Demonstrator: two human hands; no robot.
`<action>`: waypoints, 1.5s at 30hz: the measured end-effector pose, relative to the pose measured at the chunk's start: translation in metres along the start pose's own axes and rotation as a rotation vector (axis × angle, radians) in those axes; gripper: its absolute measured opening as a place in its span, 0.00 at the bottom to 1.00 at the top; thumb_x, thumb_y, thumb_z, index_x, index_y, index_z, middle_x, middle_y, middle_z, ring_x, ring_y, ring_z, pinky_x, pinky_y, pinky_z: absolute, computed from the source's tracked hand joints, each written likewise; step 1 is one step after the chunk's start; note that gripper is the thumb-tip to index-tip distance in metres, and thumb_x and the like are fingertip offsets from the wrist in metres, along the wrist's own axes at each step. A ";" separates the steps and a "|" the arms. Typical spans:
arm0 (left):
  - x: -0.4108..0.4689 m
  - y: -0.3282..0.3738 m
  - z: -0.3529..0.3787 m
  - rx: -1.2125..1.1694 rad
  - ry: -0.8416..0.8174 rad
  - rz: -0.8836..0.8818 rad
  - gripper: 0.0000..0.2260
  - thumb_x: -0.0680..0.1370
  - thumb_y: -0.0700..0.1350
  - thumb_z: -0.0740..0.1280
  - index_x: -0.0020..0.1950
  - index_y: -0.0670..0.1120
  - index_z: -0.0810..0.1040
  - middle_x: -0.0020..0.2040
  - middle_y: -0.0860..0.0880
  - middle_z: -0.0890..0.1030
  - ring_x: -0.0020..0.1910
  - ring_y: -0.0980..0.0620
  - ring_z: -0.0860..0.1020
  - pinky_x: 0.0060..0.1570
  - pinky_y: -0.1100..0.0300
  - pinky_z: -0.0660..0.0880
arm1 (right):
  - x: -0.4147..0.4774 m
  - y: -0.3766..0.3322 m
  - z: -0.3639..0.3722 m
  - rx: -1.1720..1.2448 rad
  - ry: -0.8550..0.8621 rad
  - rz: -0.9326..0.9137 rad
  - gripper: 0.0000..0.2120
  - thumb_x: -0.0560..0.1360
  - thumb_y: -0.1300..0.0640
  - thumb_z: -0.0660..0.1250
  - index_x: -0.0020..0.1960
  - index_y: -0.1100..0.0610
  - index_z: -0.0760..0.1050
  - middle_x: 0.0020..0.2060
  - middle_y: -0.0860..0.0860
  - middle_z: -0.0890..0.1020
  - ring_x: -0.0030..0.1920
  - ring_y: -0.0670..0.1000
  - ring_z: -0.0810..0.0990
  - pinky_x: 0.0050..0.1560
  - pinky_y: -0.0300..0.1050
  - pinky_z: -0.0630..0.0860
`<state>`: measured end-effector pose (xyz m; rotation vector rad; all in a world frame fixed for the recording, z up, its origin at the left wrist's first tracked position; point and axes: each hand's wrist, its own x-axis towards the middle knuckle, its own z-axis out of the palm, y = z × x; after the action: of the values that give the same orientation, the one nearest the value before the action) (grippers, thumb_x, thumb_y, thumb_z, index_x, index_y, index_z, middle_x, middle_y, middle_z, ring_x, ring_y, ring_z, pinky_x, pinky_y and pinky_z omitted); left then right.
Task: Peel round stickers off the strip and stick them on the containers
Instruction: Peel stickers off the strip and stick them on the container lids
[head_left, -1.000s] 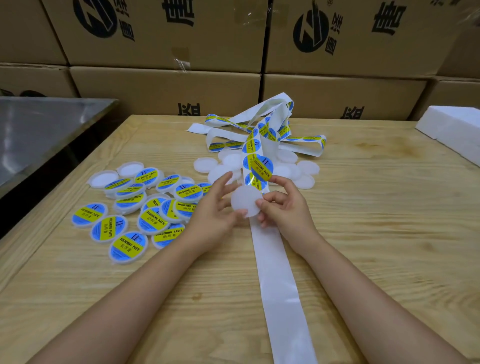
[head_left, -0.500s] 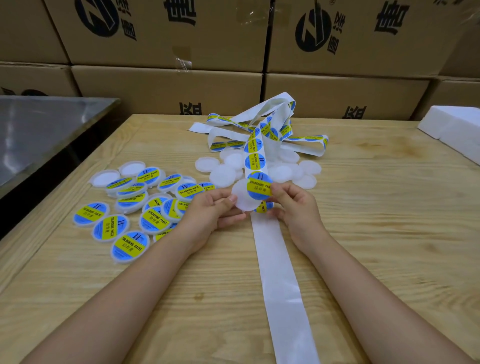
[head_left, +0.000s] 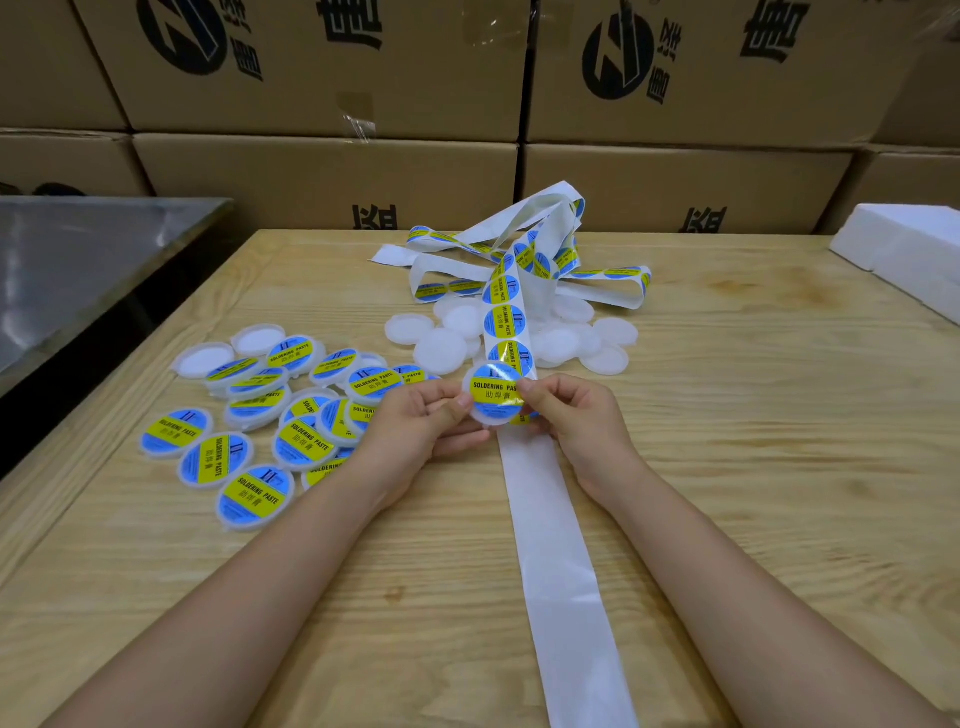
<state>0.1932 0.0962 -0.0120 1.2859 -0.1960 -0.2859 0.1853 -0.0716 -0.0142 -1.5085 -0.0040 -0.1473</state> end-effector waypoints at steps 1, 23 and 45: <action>0.000 0.000 0.001 0.009 0.008 0.001 0.07 0.79 0.37 0.61 0.49 0.40 0.78 0.43 0.46 0.85 0.44 0.52 0.83 0.39 0.64 0.79 | 0.000 0.000 0.000 0.003 0.000 -0.004 0.14 0.74 0.60 0.69 0.29 0.53 0.78 0.28 0.49 0.80 0.30 0.43 0.75 0.34 0.34 0.71; -0.005 -0.001 0.022 -0.041 0.155 -0.009 0.05 0.78 0.36 0.63 0.45 0.39 0.78 0.37 0.45 0.84 0.39 0.50 0.84 0.38 0.63 0.80 | -0.014 0.003 0.011 -0.695 0.266 -0.419 0.08 0.73 0.57 0.70 0.41 0.62 0.78 0.35 0.53 0.83 0.37 0.54 0.80 0.42 0.49 0.74; -0.006 -0.003 0.026 -0.056 -0.024 -0.013 0.05 0.78 0.35 0.61 0.49 0.38 0.76 0.41 0.44 0.85 0.42 0.50 0.84 0.40 0.63 0.80 | -0.010 0.005 0.009 -0.259 0.375 -0.287 0.12 0.74 0.58 0.69 0.33 0.52 0.73 0.27 0.41 0.78 0.29 0.36 0.75 0.33 0.27 0.68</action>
<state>0.1790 0.0738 -0.0080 1.2288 -0.1991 -0.3161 0.1770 -0.0611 -0.0197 -1.7125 0.1021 -0.6813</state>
